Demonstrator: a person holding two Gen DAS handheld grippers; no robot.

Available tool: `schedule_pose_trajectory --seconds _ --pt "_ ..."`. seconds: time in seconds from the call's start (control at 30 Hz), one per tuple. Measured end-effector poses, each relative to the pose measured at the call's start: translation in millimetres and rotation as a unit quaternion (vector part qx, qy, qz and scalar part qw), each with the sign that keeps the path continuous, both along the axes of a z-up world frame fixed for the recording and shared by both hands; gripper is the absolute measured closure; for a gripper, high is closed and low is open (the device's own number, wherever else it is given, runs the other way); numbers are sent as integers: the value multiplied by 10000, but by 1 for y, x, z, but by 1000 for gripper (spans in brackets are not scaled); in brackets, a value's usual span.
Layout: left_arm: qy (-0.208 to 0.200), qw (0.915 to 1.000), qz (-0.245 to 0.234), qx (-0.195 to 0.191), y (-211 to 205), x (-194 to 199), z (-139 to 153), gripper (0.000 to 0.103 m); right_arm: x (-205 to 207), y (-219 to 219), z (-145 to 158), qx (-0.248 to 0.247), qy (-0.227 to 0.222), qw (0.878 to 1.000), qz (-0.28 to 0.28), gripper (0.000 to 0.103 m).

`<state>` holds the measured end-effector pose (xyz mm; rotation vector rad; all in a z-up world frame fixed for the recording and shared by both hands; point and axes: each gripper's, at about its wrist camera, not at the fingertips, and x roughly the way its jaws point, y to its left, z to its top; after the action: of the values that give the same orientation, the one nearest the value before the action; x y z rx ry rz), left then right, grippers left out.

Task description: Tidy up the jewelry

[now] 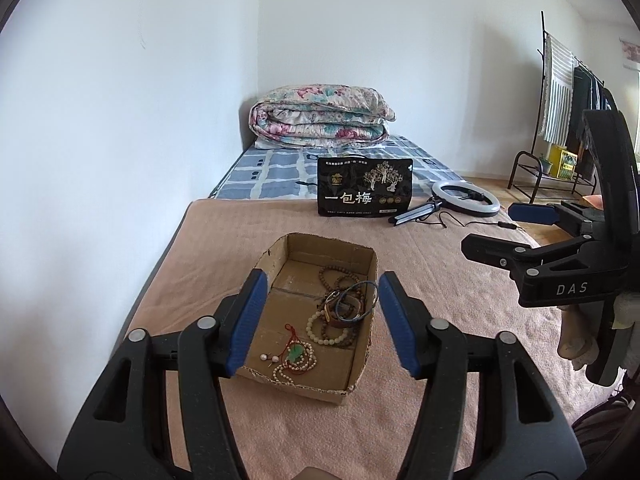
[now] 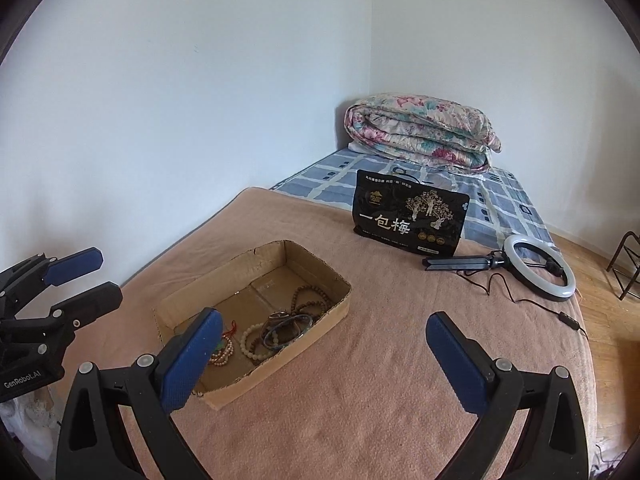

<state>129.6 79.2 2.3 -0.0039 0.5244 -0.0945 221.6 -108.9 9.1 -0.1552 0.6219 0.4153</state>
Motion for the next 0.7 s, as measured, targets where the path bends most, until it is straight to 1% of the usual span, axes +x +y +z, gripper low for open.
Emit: schedule_pose_trajectory --seconds 0.03,0.07,0.17,0.23,0.3,0.47,0.53,0.6,0.7 --pt "-36 10000 22 -22 -1 -4 2 29 -3 -3 1 1 -8 10000 -15 0" --pt "-63 10000 39 -32 -1 -8 5 27 -6 -6 1 0 -15 10000 -30 0" --pt "-80 10000 44 -10 -3 -18 10 26 -15 -14 2 -17 -41 10000 -72 0" --pt "-77 10000 56 10 -5 -23 12 21 -22 -18 2 -39 -55 9999 -101 0" --pt "-95 9999 62 -1 -6 -29 14 19 -28 -22 2 -75 -101 9998 -148 0" --pt "-122 9998 116 111 -11 -39 15 17 -40 -27 1 -190 -199 9994 -231 0" --pt "-143 9997 131 163 -13 -43 15 10 -42 -27 0 -224 -211 9993 -228 0" --pt "-176 9995 154 195 -15 -47 14 6 -45 -28 0 -253 -242 9991 -243 0" --pt "-160 9995 162 236 -16 -50 13 6 -49 -30 0 -266 -272 9989 -259 0"
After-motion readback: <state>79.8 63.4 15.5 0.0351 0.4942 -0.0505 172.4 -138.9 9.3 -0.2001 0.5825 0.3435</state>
